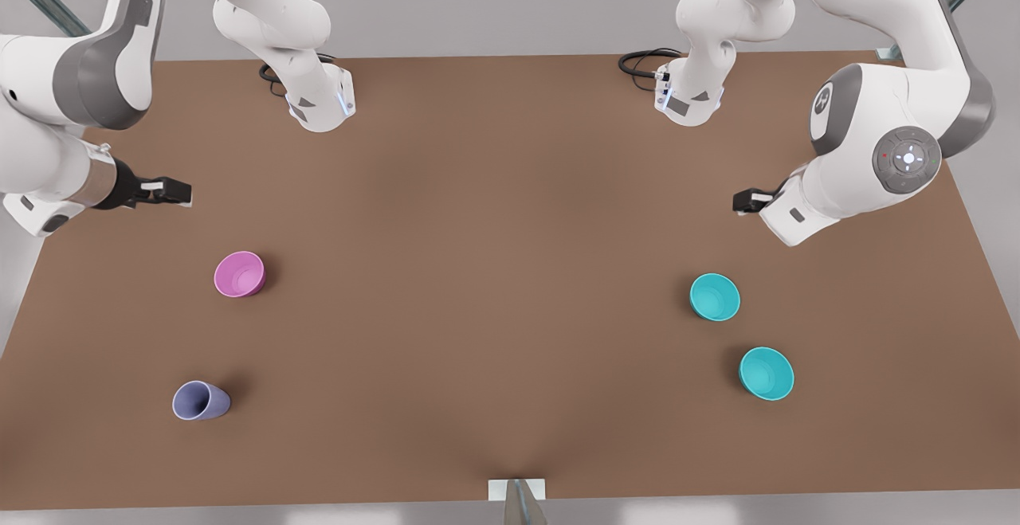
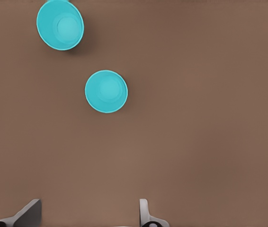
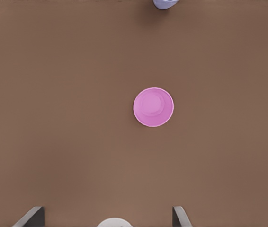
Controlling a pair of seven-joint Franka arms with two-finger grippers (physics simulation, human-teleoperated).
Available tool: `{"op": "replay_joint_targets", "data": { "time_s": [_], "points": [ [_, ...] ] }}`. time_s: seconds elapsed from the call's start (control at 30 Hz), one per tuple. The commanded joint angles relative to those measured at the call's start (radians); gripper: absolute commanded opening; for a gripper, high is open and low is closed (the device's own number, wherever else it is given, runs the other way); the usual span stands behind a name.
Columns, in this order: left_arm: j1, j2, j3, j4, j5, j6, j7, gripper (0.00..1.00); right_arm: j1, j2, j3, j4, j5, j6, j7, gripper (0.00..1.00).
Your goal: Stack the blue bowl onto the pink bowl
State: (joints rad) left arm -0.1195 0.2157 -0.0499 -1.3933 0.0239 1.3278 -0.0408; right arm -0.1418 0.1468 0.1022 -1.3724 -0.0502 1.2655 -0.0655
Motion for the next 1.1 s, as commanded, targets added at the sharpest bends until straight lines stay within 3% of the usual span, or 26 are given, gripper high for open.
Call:
{"op": "replay_joint_targets", "data": {
  "time_s": [0.0, 0.13, 0.33, 0.5, 0.67, 0.9, 1.07],
  "points": [
    [0.000, -0.001, -0.001, 0.000, 0.001, 0.010, -0.011, 1.00, -0.001, -0.001, 0.001, 0.001, -0.002, 0.023, 0.010, 1.00],
    [0.000, -0.001, -0.001, -0.001, -0.001, 0.005, -0.011, 1.00, -0.042, 0.108, -0.003, -0.028, -0.108, 0.014, -0.037, 1.00],
    [-0.002, -0.001, -0.002, -0.004, -0.002, -0.002, -0.010, 1.00, -0.147, 0.223, -0.001, -0.292, -0.092, 0.419, -0.001, 1.00],
    [-0.002, -0.002, -0.002, -0.004, -0.001, -0.012, -0.010, 1.00, -0.245, 0.300, -0.001, -0.392, -0.011, 0.601, -0.002, 1.00],
    [-0.002, -0.002, -0.004, -0.004, -0.001, -0.022, -0.011, 1.00, -0.289, 0.418, 0.001, -0.382, 0.064, 0.660, -0.008, 1.00],
    [-0.002, -0.001, -0.004, -0.004, -0.002, -0.033, -0.011, 1.00, -0.328, 0.484, -0.003, -0.379, 0.121, 0.680, -0.013, 1.00],
    [-0.002, 0.008, -0.004, -0.004, -0.002, -0.029, -0.011, 1.00, -0.328, 0.468, -0.001, -0.481, 0.121, 0.755, -0.014, 1.00]
  ]
}}
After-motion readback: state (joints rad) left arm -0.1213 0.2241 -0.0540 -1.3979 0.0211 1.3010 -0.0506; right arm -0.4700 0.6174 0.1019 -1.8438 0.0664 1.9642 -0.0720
